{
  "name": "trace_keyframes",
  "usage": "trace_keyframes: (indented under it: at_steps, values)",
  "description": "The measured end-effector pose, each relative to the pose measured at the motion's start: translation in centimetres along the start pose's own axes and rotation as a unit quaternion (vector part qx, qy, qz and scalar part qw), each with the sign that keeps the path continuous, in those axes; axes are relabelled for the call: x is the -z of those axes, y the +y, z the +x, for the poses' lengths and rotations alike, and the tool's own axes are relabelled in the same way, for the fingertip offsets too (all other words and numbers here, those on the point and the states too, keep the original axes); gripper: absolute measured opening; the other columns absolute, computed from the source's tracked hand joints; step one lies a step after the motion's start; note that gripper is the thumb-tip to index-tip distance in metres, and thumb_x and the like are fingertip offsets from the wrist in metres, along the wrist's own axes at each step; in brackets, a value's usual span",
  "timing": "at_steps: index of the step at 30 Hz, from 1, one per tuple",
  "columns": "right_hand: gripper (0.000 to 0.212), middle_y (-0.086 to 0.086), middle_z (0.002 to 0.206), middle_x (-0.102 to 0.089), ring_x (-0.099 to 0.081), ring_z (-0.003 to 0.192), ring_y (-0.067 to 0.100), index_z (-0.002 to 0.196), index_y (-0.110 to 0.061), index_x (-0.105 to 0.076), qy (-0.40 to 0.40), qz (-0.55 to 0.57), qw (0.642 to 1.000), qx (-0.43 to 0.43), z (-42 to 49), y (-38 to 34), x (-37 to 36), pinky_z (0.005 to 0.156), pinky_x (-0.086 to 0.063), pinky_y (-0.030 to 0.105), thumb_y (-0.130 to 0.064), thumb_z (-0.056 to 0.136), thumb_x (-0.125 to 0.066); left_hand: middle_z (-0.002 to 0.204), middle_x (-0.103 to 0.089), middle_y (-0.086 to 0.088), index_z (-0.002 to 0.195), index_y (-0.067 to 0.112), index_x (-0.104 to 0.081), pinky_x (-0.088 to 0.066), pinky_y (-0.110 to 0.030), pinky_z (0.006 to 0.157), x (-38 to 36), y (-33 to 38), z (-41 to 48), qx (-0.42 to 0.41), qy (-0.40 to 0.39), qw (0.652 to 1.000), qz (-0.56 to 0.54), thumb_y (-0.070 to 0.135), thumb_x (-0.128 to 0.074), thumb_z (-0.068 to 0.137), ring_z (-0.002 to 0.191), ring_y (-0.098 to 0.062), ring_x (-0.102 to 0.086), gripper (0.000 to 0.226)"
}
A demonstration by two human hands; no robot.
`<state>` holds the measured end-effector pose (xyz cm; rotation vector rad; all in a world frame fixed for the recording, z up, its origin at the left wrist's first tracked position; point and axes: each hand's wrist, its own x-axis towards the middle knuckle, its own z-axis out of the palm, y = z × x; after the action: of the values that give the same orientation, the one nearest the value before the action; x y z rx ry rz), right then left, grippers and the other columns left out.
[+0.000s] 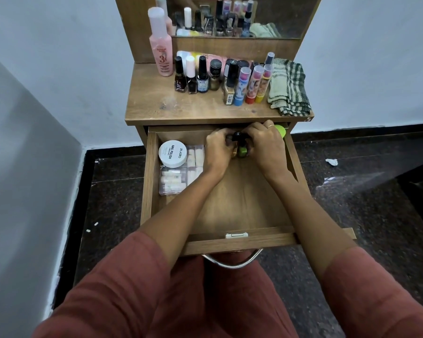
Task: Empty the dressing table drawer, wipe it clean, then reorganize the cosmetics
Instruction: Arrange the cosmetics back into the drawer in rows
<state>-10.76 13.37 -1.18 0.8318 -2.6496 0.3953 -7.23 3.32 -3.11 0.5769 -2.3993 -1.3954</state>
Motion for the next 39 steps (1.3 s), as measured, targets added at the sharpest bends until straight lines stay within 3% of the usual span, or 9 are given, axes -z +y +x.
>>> trace_keyframes:
  at_steps: [5, 11, 15, 20, 28, 31, 34, 37, 39]
  values:
    - [0.029, 0.008, 0.091, -0.072, -0.056, 0.080, 0.032, 0.097, -0.010, -0.071, 0.006, 0.008, 1.000, -0.004, -0.4, -0.1, 0.7, 0.063, -0.047, 0.034, 0.005, 0.076, -0.057, 0.100, -0.068, -0.018, 0.103, -0.002, -0.066, -0.047, -0.019, 0.079, 0.5, 0.3, -0.3, 0.003, 0.007, 1.000, -0.009, -0.013, -0.050, 0.078, 0.090, -0.025, -0.065, 0.031]
    - [0.022, 0.012, 0.106, -0.066, -0.053, 0.102, 0.032, 0.103, -0.007, -0.067, -0.015, 0.059, 0.997, -0.044, -0.3, -1.0, 2.8, 0.077, -0.044, 0.040, -0.007, 0.088, -0.051, 0.098, -0.068, -0.017, 0.100, -0.001, -0.067, -0.044, -0.008, 0.071, 2.0, 1.1, -0.9, -0.027, 0.021, 0.999, -0.023, -0.009, -0.055, 0.079, 0.087, -0.022, -0.065, 0.025]
    - [0.017, 0.017, 0.098, -0.066, -0.059, 0.093, 0.033, 0.095, -0.002, -0.066, 0.026, 0.144, 0.988, -0.044, 0.7, -2.3, 3.8, 0.077, -0.047, 0.040, -0.003, 0.085, -0.052, 0.093, -0.070, -0.014, 0.095, 0.000, -0.067, -0.041, 0.000, 0.065, 3.5, 1.9, -0.9, -0.049, 0.052, 0.997, -0.042, -0.009, -0.054, 0.081, 0.077, -0.011, -0.060, 0.022]
    - [0.015, 0.017, 0.092, -0.065, -0.058, 0.088, 0.028, 0.092, 0.001, -0.065, 0.070, 0.174, 0.982, -0.014, 3.1, -4.5, 5.1, 0.076, -0.042, 0.029, 0.001, 0.084, -0.052, 0.090, -0.068, -0.009, 0.094, 0.003, -0.067, -0.042, 0.000, 0.066, 6.6, 3.0, 0.2, -0.099, 0.113, 0.987, -0.051, -0.001, -0.056, 0.085, 0.079, -0.008, -0.058, 0.015]
    - [0.029, 0.013, 0.112, -0.060, -0.054, 0.104, 0.025, 0.114, -0.003, -0.061, 0.117, 0.172, 0.977, -0.053, 7.2, -5.9, 5.9, 0.091, -0.046, 0.032, -0.002, 0.085, -0.058, 0.090, -0.060, -0.008, 0.100, -0.002, -0.064, -0.041, 0.000, 0.069, 10.7, 2.0, 4.6, -0.089, 0.211, 0.971, -0.065, -0.009, -0.051, 0.083, 0.082, -0.012, -0.054, 0.023]
    - [0.034, 0.005, 0.122, -0.057, -0.048, 0.115, 0.023, 0.122, -0.013, -0.058, 0.098, 0.116, 0.985, -0.076, 8.0, -5.8, 5.7, 0.098, -0.031, 0.033, -0.014, 0.088, -0.056, 0.098, -0.060, -0.006, 0.106, 0.001, -0.061, -0.046, -0.006, 0.073, 11.3, 1.5, 6.0, -0.073, 0.212, 0.972, -0.067, -0.005, -0.054, 0.083, 0.088, -0.013, -0.056, 0.025]
    - [0.032, 0.001, 0.125, -0.056, -0.042, 0.119, 0.022, 0.121, -0.017, -0.058, 0.086, 0.085, 0.989, -0.087, 8.4, -5.6, 5.4, 0.094, -0.019, 0.031, -0.019, 0.089, -0.053, 0.107, -0.060, -0.008, 0.115, 0.003, -0.058, -0.047, -0.013, 0.081, 11.5, 1.4, 7.0, -0.062, 0.200, 0.975, -0.077, -0.001, -0.053, 0.086, 0.093, -0.010, -0.055, 0.030]
    - [0.028, -0.001, 0.121, -0.059, -0.044, 0.116, 0.021, 0.117, -0.017, -0.061, 0.093, 0.072, 0.989, -0.086, 8.6, -5.3, 5.0, 0.082, -0.015, 0.029, -0.018, 0.089, -0.054, 0.106, -0.058, -0.001, 0.123, 0.004, -0.053, -0.042, -0.002, 0.077, 11.4, 1.3, 8.1, -0.056, 0.168, 0.980, -0.091, 0.005, -0.054, 0.089, 0.096, -0.005, -0.052, 0.034]
    - [0.027, -0.002, 0.119, -0.062, -0.045, 0.114, 0.021, 0.114, -0.017, -0.063, 0.101, 0.072, 0.989, -0.079, 8.8, -5.1, 4.9, 0.075, -0.013, 0.028, -0.016, 0.089, -0.055, 0.107, -0.061, -0.003, 0.126, 0.005, -0.052, -0.043, -0.003, 0.080, 11.4, 1.2, 8.8, -0.059, 0.148, 0.983, -0.092, 0.005, -0.055, 0.089, 0.097, -0.005, -0.053, 0.037]
